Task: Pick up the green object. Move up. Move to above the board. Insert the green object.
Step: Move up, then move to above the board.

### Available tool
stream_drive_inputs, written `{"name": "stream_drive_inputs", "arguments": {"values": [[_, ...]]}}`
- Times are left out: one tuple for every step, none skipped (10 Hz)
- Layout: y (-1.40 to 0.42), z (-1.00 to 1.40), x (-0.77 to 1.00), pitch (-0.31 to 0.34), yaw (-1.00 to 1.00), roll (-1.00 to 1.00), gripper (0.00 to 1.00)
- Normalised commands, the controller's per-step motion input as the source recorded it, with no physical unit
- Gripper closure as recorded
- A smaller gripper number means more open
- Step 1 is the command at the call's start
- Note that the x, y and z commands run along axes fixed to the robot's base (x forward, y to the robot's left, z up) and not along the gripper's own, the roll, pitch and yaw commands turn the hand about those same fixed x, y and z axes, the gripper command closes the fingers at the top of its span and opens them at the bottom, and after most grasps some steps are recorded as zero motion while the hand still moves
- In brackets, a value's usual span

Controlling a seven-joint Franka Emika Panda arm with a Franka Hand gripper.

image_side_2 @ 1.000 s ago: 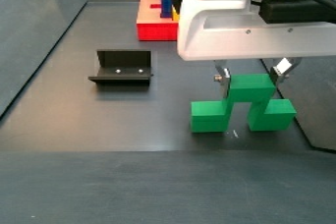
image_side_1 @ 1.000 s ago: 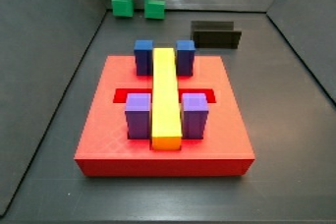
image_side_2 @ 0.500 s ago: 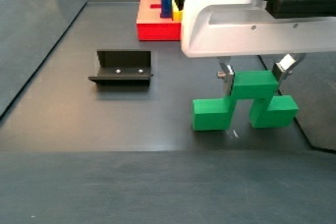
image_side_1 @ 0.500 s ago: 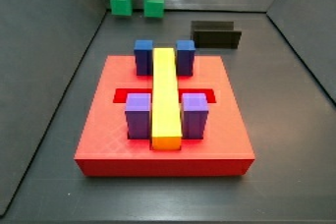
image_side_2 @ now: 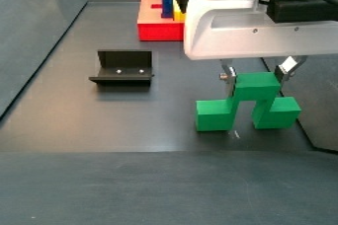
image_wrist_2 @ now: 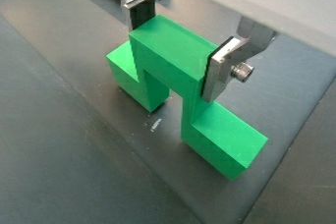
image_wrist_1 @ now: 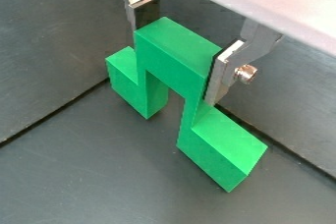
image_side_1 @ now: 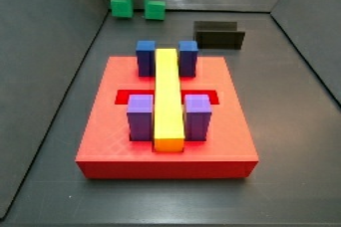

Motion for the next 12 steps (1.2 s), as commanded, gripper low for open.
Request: {"name": "stream_drive_inputs", "arguments": {"values": [[0.02, 0.87, 0.01, -0.014, 0.01, 0.00, 1.00], [0.00, 0.66, -0.05, 0.044, 0.02, 0.02, 1.00], [0.00, 0.35, -0.02, 0.049, 0.02, 0.07, 1.00], [0.00, 1.40, 0.00, 0.000, 0.00, 0.00, 1.00], [0.00, 1.40, -0.01, -0.005, -0.01, -0.03, 1.00], [-0.01, 1.40, -0.07, 0.010, 0.00, -0.01, 1.00], [-0.01, 1.40, -0.04, -0.003, 0.00, 0.02, 1.00], [0.01, 0.77, 0.04, 0.060, 0.00, 0.00, 1.00], [0.02, 0.43, 0.06, 0.087, 0.00, 0.00, 1.00], [0.00, 0.21, 0.05, 0.077, 0.00, 0.00, 1.00], [0.00, 0.17, 0.03, 0.069, 0.01, 0.00, 1.00], [-1.40, 0.14, 0.30, 0.102, -0.08, -0.07, 1.00]]}}
